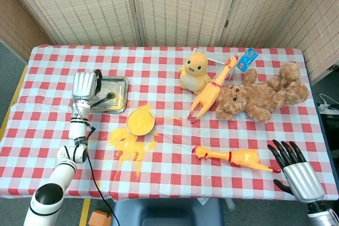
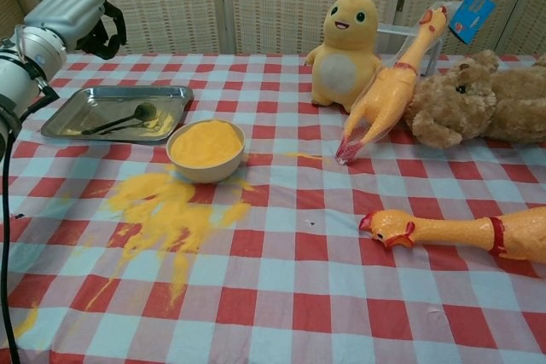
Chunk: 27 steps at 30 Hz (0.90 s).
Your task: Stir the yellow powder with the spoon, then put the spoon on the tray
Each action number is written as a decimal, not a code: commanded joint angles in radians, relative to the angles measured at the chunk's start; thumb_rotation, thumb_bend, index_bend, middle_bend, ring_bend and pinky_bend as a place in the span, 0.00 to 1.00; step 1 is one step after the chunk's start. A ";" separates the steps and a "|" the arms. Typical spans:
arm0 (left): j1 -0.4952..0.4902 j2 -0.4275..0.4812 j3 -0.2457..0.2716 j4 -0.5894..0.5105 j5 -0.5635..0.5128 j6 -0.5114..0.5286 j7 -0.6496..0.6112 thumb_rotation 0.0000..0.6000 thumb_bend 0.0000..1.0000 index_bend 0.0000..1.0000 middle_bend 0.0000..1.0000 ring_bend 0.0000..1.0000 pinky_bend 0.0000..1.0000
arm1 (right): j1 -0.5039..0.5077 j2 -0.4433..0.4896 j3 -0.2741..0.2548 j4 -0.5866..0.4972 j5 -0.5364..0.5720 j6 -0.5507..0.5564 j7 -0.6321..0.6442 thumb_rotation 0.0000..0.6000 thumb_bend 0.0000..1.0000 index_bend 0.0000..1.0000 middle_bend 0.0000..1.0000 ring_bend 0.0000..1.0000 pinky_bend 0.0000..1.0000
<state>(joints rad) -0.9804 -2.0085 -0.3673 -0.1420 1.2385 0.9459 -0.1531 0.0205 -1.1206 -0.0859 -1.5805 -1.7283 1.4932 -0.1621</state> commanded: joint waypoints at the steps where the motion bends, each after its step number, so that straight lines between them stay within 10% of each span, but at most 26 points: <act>1: 0.002 0.006 -0.002 0.001 -0.006 0.000 -0.003 1.00 0.59 0.48 1.00 1.00 1.00 | 0.002 -0.002 0.000 0.000 0.003 -0.007 -0.002 1.00 0.08 0.00 0.00 0.00 0.00; 10: 0.065 0.062 0.041 -0.143 0.036 0.142 -0.165 1.00 0.55 0.37 1.00 1.00 1.00 | 0.006 0.003 -0.005 -0.002 -0.004 -0.009 0.009 1.00 0.08 0.00 0.00 0.00 0.00; 14: 0.226 0.242 0.186 -0.528 0.175 0.312 -0.294 1.00 0.51 0.25 0.88 0.80 0.97 | 0.006 0.012 -0.008 -0.002 -0.012 -0.001 0.029 1.00 0.08 0.00 0.00 0.00 0.00; 17: 0.334 0.535 0.328 -1.027 0.269 0.330 -0.224 1.00 0.46 0.07 0.42 0.34 0.64 | 0.013 0.015 -0.014 -0.003 -0.017 -0.015 0.038 1.00 0.08 0.00 0.00 0.00 0.00; 20: 0.415 0.743 0.444 -1.349 0.318 0.345 -0.069 1.00 0.45 0.02 0.18 0.13 0.44 | 0.019 0.020 -0.025 -0.006 -0.034 -0.023 0.048 1.00 0.08 0.00 0.00 0.00 0.00; 27: 0.651 0.913 0.640 -1.497 0.482 0.566 0.154 1.00 0.36 0.00 0.00 0.00 0.08 | 0.016 0.035 -0.047 -0.010 -0.076 -0.005 0.062 1.00 0.08 0.00 0.00 0.00 0.00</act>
<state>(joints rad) -0.5903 -1.2990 0.0660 -1.4495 1.5388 1.2831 -0.1970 0.0369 -1.0879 -0.1298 -1.5899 -1.8014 1.4854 -0.1023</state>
